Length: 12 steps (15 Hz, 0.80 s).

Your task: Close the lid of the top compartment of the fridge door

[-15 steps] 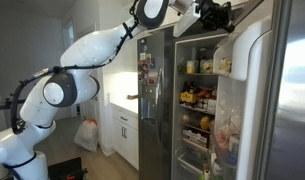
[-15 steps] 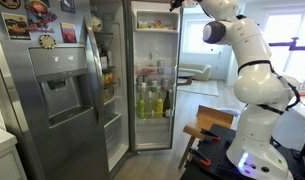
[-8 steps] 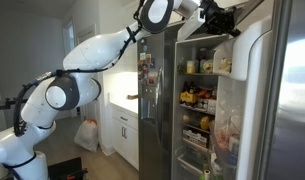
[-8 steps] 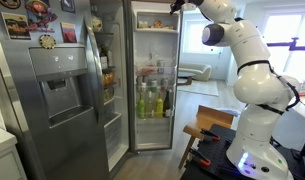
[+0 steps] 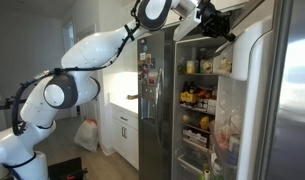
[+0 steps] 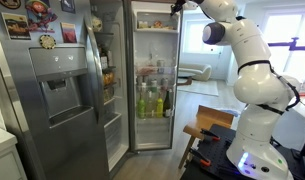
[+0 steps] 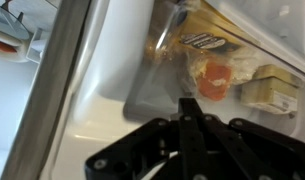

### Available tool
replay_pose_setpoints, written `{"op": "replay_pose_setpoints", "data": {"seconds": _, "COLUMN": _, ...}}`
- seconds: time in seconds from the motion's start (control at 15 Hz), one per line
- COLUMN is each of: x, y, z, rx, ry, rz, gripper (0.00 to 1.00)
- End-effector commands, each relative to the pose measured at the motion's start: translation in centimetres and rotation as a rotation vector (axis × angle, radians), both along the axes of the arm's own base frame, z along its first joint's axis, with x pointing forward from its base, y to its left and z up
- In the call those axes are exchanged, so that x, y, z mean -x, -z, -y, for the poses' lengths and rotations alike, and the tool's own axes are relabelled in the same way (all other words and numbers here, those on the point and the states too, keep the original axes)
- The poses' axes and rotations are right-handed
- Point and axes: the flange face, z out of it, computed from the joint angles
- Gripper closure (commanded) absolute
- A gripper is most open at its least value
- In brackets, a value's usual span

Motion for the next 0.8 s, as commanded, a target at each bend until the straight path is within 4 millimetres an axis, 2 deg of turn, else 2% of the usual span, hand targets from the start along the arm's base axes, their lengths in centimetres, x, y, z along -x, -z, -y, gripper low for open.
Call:
{"op": "replay_pose_setpoints", "data": {"seconds": 0.0, "x": 0.6, "y": 0.6, "z": -0.4, "rx": -0.047, "ry": -0.020, "rz": -0.107, "gripper": 1.00}}
{"op": "replay_pose_setpoints", "data": {"seconds": 0.4, "x": 1.0, "y": 2.9, "z": -1.0, "rx": -0.132, "ry": -0.069, "rz": -0.281, "gripper": 1.00}}
{"op": "replay_pose_setpoints", "data": {"seconds": 0.53, "x": 1.7, "y": 3.2, "z": -1.6, "rx": -0.159, "ry": -0.112, "rz": -0.352, "gripper": 1.00}}
{"op": "replay_pose_setpoints", "data": {"seconds": 0.73, "x": 3.8, "y": 3.4, "z": -3.1, "rx": -0.175, "ry": -0.211, "rz": -0.491, "gripper": 1.00}}
